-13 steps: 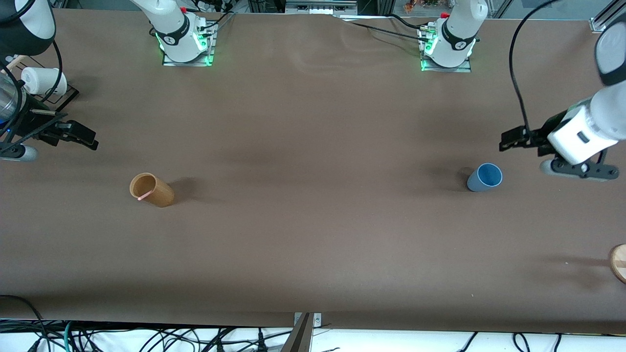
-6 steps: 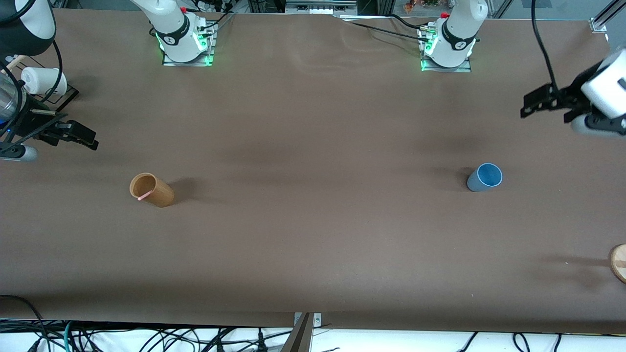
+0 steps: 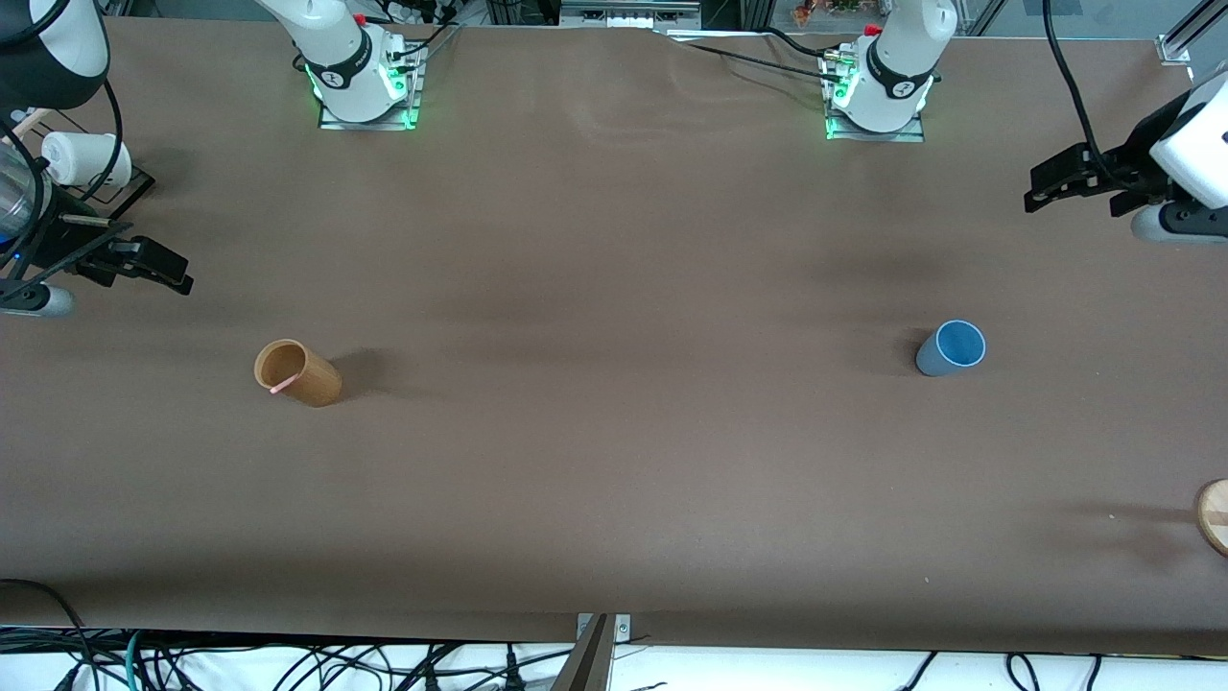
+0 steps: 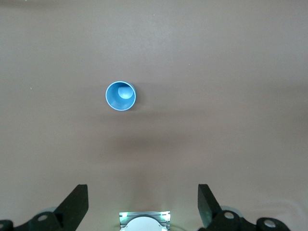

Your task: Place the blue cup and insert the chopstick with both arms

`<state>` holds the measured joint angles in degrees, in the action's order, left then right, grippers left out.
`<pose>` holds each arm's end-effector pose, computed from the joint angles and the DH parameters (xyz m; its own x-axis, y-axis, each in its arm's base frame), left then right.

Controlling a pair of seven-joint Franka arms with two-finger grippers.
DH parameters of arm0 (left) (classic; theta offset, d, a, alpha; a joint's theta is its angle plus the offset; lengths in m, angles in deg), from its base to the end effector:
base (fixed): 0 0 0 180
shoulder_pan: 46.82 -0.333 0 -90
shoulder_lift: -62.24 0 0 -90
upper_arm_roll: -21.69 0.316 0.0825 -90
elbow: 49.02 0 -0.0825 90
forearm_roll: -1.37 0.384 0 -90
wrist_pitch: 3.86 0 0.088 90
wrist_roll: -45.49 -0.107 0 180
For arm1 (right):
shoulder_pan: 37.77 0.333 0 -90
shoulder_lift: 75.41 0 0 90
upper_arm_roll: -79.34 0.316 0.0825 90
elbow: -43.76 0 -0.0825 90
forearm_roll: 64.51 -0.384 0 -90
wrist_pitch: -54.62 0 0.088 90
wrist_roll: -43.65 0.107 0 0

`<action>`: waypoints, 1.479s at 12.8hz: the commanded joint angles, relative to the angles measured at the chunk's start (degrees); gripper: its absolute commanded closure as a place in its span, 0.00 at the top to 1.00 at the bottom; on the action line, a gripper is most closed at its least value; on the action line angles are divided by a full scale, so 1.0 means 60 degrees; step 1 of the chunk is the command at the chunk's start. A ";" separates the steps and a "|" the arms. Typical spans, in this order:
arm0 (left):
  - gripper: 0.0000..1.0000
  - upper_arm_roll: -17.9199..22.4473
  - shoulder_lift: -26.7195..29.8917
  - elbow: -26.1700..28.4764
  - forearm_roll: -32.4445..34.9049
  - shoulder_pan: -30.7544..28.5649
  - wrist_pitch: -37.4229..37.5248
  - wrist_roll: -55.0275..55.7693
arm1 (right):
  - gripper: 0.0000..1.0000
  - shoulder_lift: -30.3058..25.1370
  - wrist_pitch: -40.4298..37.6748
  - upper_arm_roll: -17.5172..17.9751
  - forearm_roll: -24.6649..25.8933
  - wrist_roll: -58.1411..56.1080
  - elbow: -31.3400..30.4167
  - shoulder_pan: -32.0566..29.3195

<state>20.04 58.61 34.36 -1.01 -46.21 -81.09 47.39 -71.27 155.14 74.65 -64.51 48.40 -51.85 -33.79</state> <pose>0.5494 -0.0263 0.6253 0.9852 -0.0152 -0.1710 -0.0088 -0.9993 0.0376 0.5869 -0.0059 0.5528 0.9954 -0.0949 0.0141 -0.0949 -0.9955 0.0047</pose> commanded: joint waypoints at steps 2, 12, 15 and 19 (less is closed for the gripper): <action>1.00 -0.0032 -0.0200 -0.0097 -0.0100 0.0059 0.0040 0.0095 | 1.00 -0.0090 0.0064 0.0094 0.0043 -0.0058 -0.0090 -0.0106; 1.00 -0.0106 -0.0552 -0.0346 -0.0086 0.0366 0.0025 0.0050 | 1.00 -0.0104 0.0064 0.0094 0.0043 -0.0058 -0.0075 -0.0106; 1.00 -0.0106 -0.0552 -0.0346 -0.0086 0.0366 0.0025 0.0050 | 1.00 -0.0104 0.0064 0.0094 0.0043 -0.0058 -0.0090 -0.0106; 1.00 -0.0106 -0.0566 -0.0346 -0.0071 0.0308 0.0025 0.0050 | 1.00 -0.0104 0.0064 0.0094 0.0043 -0.0058 -0.0090 -0.0106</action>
<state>19.34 56.00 33.93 -1.24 -44.21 -81.36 47.39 -71.27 155.17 74.65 -64.51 48.39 -51.85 -33.79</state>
